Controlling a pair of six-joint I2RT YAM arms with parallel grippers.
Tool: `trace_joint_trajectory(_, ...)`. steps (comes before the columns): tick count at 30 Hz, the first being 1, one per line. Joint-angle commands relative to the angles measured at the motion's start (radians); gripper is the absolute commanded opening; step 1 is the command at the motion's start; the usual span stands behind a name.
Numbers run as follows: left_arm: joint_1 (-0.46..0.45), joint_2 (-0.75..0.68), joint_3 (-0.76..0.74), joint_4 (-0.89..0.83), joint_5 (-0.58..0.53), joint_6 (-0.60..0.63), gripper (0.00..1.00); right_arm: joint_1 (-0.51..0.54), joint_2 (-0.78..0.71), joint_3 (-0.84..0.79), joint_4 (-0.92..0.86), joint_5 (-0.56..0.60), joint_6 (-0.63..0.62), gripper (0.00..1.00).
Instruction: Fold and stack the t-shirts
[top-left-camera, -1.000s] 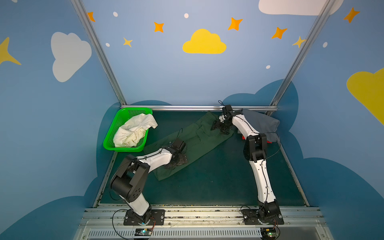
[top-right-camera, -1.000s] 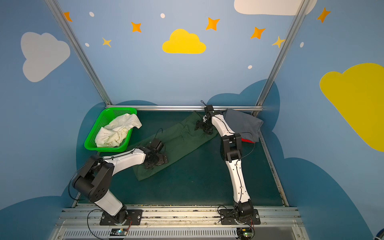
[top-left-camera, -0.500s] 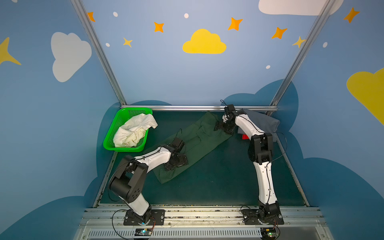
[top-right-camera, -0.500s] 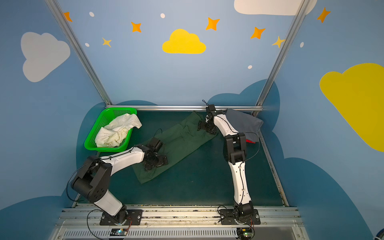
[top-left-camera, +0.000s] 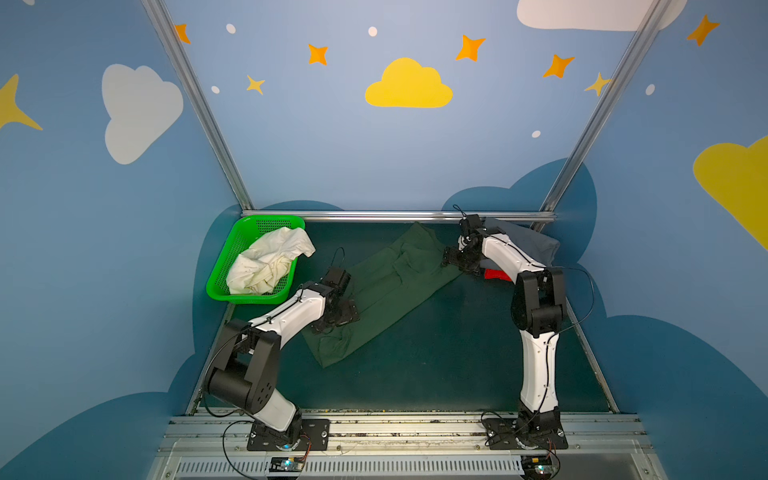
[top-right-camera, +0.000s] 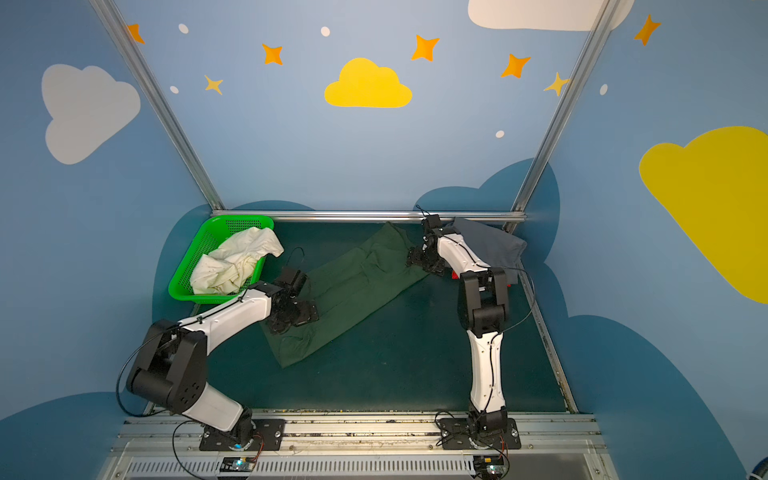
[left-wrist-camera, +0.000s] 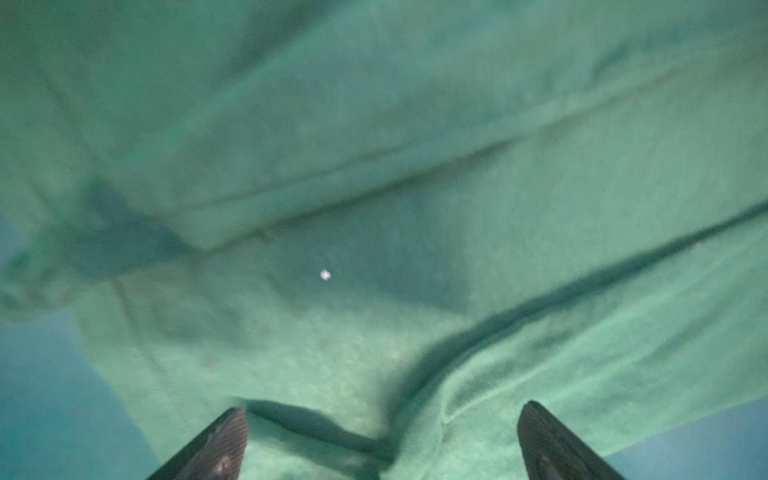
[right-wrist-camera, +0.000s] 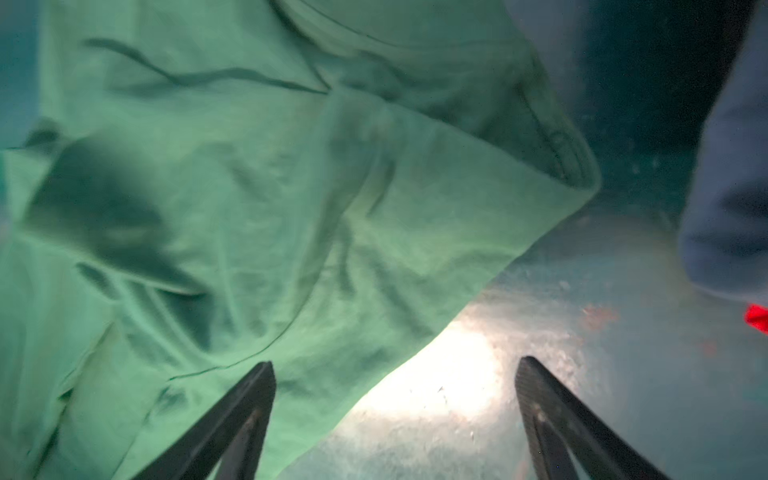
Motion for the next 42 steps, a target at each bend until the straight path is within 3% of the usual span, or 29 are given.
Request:
trace_joint_trajectory(1,0.045,-0.030,0.035,-0.012,-0.034,0.026,1.00,-0.011,0.054,0.028,-0.015,0.019,-0.003,0.84)
trace_joint_trajectory(4,0.084,-0.014,0.074,0.009,-0.060,0.028,1.00,-0.011,0.110,0.093,-0.058,0.050,-0.038,0.72)
trace_joint_trajectory(13,0.121,0.044,0.176,0.039,-0.122,0.031,1.00,-0.029,0.252,0.269,-0.151,0.044,-0.100,0.52)
trace_joint_trajectory(22,0.199,0.201,0.272,0.012,-0.154,0.057,1.00,-0.059,0.335,0.424,-0.186,0.028,-0.137,0.10)
trace_joint_trajectory(25,0.215,0.244,0.292,0.006,-0.159,0.059,1.00,-0.066,0.350,0.461,-0.183,0.025,-0.141,0.04)
trace_joint_trajectory(29,0.223,0.282,0.310,-0.004,-0.155,0.066,1.00,-0.074,0.360,0.487,-0.158,0.037,-0.141,0.00)
trace_joint_trajectory(35,0.223,0.313,0.299,-0.013,-0.162,0.079,1.00,-0.091,0.382,0.543,-0.163,0.025,-0.134,0.06)
trace_joint_trajectory(42,0.222,0.357,0.278,-0.013,-0.141,0.088,0.96,-0.094,0.335,0.460,-0.103,-0.037,-0.125,0.10)
